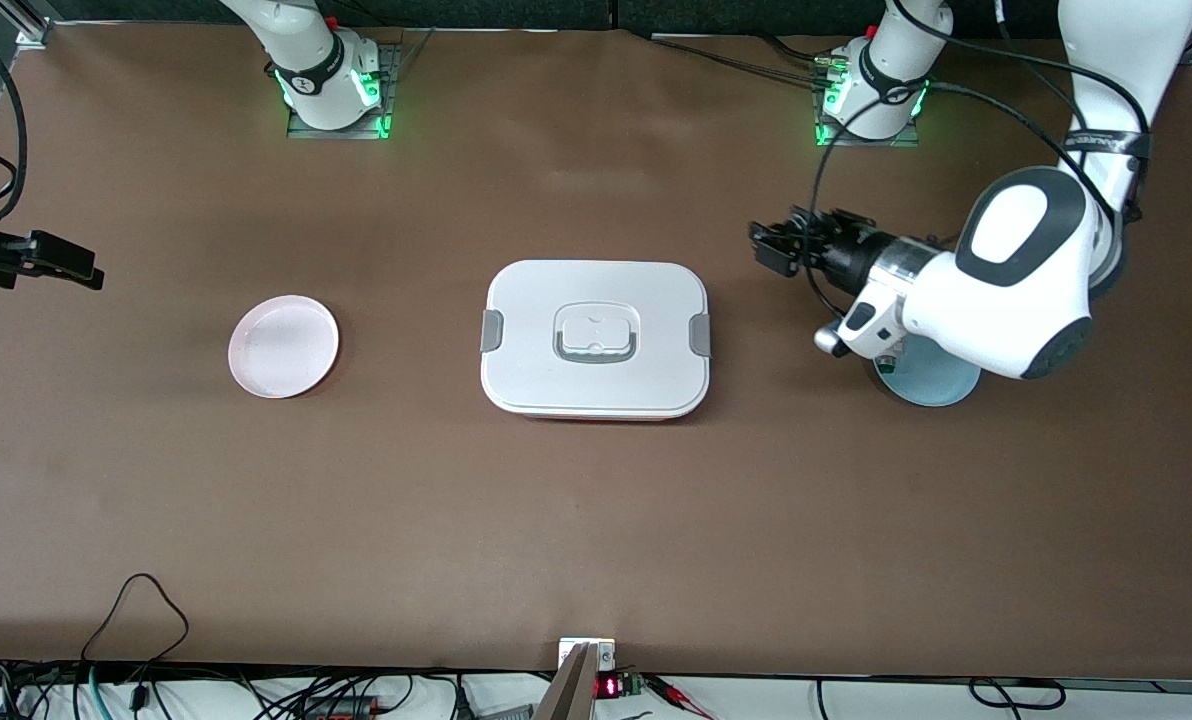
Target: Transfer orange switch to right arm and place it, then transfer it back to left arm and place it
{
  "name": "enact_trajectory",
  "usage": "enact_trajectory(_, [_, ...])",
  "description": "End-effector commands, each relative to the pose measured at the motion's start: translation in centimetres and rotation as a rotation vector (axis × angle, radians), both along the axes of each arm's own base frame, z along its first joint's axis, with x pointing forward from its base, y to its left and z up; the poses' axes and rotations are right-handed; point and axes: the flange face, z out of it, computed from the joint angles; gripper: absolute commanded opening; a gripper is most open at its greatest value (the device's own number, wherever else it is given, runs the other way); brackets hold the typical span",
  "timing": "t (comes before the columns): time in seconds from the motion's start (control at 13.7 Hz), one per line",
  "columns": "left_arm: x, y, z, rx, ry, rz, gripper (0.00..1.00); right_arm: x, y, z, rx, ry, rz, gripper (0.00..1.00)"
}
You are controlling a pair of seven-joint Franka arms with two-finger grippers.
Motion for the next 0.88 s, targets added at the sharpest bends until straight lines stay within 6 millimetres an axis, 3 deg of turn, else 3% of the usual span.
enact_trajectory(0.0, [-0.6,-3.4,5.9,-0.021,0.078,0.067,0.02,-1.0,-1.3,0.5,0.069,0.029,0.038,1.0])
enact_trajectory(0.07, [-0.6,-4.6,8.0,-0.029,0.097,0.093,0.01,-1.5,-1.3,0.8,0.125,0.041,0.039,1.0])
enact_trajectory(0.22, [-1.3,-8.4,10.1,-0.027,0.15,0.148,0.01,-2.5,-1.5,0.7,0.216,0.094,0.022,1.0])
enact_trajectory(0.44, [-2.7,-13.9,13.3,-0.02,0.215,0.229,0.01,-2.5,0.1,0.0,0.388,0.127,0.006,1.0])
enact_trajectory(0.59, [-2.4,-15.9,14.5,-0.057,0.296,0.344,0.01,-1.7,-0.1,-0.7,0.549,0.124,-0.042,1.0])
enact_trajectory(0.8, [-2.5,-18.8,14.7,-0.105,0.378,0.439,0.01,-0.7,1.2,-2.2,0.691,0.142,-0.043,1.0])
